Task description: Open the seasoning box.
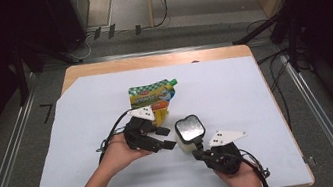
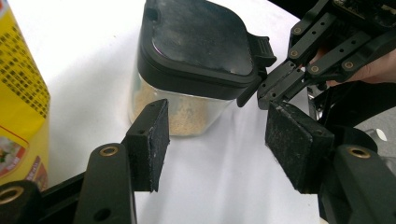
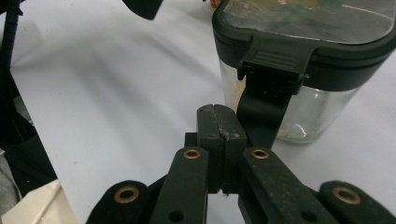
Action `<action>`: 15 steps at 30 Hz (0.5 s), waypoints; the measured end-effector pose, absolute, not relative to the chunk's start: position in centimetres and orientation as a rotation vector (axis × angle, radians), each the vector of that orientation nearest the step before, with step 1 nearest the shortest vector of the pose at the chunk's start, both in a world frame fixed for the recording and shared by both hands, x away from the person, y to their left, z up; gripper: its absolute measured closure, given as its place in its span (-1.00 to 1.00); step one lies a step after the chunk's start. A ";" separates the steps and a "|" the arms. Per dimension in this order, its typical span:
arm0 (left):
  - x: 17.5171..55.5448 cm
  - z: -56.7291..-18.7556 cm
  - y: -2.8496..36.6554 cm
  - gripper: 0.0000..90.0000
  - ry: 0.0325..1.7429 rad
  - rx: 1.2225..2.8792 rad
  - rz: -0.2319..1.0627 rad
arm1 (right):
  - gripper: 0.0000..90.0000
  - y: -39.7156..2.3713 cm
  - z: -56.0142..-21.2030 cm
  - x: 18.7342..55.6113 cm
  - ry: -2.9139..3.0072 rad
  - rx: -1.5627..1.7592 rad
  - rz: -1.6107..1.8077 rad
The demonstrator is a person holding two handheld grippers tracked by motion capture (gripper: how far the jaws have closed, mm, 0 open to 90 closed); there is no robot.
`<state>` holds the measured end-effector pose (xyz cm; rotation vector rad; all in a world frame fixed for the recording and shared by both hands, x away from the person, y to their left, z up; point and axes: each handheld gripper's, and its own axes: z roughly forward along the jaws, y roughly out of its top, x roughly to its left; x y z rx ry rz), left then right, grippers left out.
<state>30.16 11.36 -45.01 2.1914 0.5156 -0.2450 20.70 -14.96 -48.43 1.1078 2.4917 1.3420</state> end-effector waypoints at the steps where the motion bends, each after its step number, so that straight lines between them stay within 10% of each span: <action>1: 30.2 -45.0 11.4 -0.08 0.515 2.191 -0.245 | 1.00 -15.2 -48.4 20.7 2.491 1.101 1.336; 15: 30.1 -45.3 10.5 -0.07 0.483 2.194 -0.231 | 1.00 -17.8 -48.5 21.7 2.473 1.141 1.317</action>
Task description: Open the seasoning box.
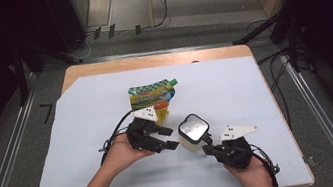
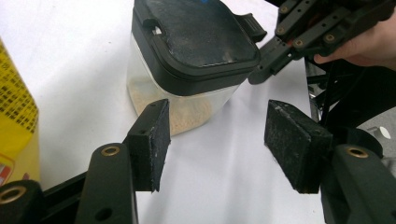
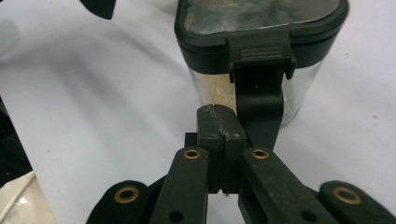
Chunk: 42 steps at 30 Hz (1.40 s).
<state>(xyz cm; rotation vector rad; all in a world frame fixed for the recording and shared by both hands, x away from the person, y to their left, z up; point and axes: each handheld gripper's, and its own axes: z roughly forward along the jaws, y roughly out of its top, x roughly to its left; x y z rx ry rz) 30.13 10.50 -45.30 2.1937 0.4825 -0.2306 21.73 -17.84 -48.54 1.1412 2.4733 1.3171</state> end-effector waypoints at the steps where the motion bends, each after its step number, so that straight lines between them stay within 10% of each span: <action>1: 30.2 -45.3 10.3 -0.07 0.481 2.199 -0.222 | 1.00 -18.1 -48.5 21.9 2.464 1.159 1.314; 42: 31.7 -45.1 6.7 -0.44 0.485 2.189 -0.184 | 1.00 -23.4 -48.5 27.8 2.324 1.376 1.173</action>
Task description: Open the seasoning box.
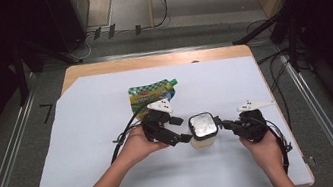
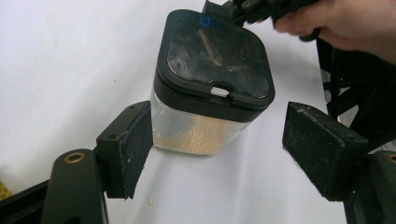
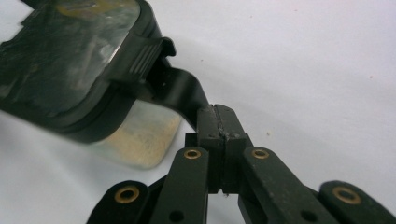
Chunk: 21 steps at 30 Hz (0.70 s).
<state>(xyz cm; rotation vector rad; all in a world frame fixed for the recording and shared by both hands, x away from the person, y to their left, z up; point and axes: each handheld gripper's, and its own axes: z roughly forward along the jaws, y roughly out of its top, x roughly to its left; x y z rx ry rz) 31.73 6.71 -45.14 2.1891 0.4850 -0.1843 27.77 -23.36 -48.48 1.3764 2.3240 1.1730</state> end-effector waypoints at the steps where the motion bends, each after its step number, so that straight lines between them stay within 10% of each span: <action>1: 31.7 -45.2 6.7 -0.45 0.487 2.194 -0.183 | 1.00 -23.1 -48.5 27.8 2.313 1.382 1.164; 21: 31.6 -46.8 6.6 -0.56 0.490 2.184 -0.180 | 1.00 -21.5 -49.4 29.7 2.312 1.364 1.143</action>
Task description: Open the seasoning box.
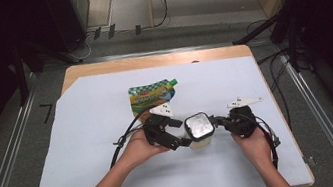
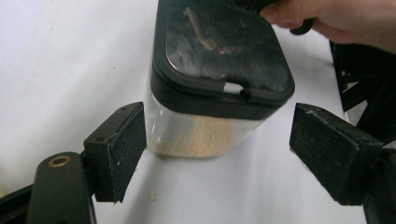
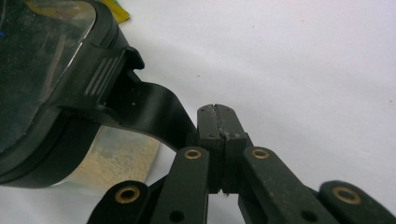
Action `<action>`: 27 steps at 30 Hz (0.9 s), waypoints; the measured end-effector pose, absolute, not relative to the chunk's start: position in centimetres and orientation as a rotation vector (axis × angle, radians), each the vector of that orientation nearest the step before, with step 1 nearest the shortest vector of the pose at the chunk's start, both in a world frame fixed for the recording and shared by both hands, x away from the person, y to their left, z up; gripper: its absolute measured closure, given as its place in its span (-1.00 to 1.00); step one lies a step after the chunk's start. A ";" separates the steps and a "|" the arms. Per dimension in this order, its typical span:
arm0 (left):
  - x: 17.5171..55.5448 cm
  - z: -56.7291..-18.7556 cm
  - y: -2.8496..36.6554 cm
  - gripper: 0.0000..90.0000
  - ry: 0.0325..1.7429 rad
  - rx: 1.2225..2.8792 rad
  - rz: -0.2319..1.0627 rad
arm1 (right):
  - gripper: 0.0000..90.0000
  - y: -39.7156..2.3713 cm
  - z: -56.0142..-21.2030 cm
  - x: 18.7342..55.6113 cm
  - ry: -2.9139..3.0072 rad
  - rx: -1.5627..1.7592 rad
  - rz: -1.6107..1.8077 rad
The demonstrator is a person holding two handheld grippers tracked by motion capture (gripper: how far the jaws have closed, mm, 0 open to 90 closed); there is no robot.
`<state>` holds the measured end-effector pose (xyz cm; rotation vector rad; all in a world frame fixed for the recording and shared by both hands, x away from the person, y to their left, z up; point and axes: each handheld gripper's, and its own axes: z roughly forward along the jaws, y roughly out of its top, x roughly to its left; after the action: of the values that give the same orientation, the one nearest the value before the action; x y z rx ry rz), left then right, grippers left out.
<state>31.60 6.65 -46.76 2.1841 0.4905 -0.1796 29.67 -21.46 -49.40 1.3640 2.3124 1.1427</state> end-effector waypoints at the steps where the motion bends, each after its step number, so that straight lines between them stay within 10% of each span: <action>1: 31.7 -46.9 6.7 -0.57 0.507 2.167 -0.188 | 1.00 -21.3 -49.4 29.6 2.316 1.363 1.150; 27: 29.9 -47.8 5.3 -0.71 0.453 2.163 -0.012 | 1.00 -20.1 -49.3 27.9 2.358 1.337 1.177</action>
<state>29.85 5.30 -47.79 2.1634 0.4530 -0.0124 27.91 -20.10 -49.35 1.3368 2.3576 1.1767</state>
